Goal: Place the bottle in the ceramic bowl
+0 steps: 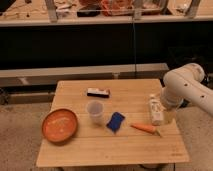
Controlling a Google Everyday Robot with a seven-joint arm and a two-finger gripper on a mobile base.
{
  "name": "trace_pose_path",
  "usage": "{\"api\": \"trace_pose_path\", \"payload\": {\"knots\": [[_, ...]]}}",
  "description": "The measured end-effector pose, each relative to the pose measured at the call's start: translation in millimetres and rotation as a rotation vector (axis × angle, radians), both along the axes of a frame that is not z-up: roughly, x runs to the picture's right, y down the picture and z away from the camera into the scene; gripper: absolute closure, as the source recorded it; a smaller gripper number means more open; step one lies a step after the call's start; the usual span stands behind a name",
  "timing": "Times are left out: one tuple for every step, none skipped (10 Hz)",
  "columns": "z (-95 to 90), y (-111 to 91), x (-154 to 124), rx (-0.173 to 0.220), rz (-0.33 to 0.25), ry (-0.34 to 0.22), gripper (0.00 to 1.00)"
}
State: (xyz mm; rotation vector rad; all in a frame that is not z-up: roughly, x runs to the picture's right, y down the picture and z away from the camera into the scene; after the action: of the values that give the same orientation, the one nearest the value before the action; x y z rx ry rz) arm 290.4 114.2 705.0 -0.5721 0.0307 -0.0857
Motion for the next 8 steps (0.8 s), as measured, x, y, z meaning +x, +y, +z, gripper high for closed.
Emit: {"api": "trace_pose_path", "payload": {"knots": [[1.0,-1,1,0.000,-0.032,-0.014,0.20],[2.8,-2,1,-0.002,-0.071,-0.034,0.20],[4.4,-3,0,-0.003,-0.089,-0.043,0.20],[5.6,-3,0,-0.003,-0.097,-0.043,0.20],[7.2,-4,1,-0.004,-0.118,-0.051,0.20],[8.3,-4,3,-0.005,-0.142,-0.060,0.20],[9.3,-4,4,-0.006,-0.156,-0.066,0.20],[12.5,-6,3,-0.004,-0.174,-0.075,0.20]]}}
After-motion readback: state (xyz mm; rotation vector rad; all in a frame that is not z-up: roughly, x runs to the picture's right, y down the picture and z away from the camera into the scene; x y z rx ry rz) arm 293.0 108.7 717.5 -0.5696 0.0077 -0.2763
